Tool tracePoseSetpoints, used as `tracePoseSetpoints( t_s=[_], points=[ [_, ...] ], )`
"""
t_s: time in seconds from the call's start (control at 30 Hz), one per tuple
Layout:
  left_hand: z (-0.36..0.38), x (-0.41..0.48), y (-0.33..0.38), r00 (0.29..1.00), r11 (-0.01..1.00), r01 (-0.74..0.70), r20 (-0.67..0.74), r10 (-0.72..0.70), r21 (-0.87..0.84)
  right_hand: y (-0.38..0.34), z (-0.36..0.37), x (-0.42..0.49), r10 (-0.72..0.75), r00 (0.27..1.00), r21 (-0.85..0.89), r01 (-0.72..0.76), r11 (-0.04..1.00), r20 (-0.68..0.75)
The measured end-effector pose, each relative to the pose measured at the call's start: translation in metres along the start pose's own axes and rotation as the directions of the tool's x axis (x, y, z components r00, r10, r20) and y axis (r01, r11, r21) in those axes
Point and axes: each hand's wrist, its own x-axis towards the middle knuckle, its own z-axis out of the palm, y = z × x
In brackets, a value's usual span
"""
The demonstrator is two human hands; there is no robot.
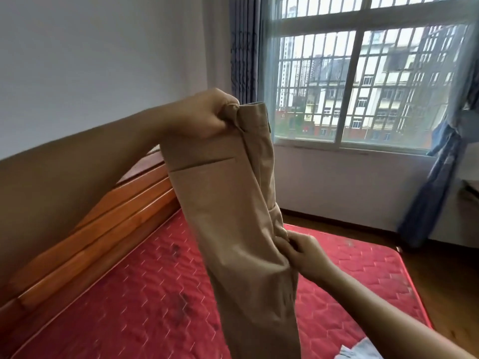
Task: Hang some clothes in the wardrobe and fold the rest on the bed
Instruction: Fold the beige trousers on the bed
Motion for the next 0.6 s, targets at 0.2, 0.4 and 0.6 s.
tracePoseSetpoints(
  t_s=[0.2, 0.4, 0.6],
  points=[
    [-0.018, -0.012, -0.017, 0.998, 0.998, 0.054, -0.029, -0.053, 0.043, 0.016, 0.025, 0.007, 0.121, 0.975, -0.118, -0.144, 0.982, -0.184],
    [-0.033, -0.031, -0.050, 0.993, 0.991, 0.092, -0.078, -0.085, 0.093, -0.028, 0.070, 0.039, 0.353, 0.931, 0.668, -0.321, 0.671, 0.092],
    [-0.045, -0.049, -0.106, 0.990, 0.992, 0.104, -0.101, -0.096, 0.074, -0.041, 0.102, 0.083, 0.552, 0.806, 0.761, -0.492, 0.424, 0.213]
  ],
)
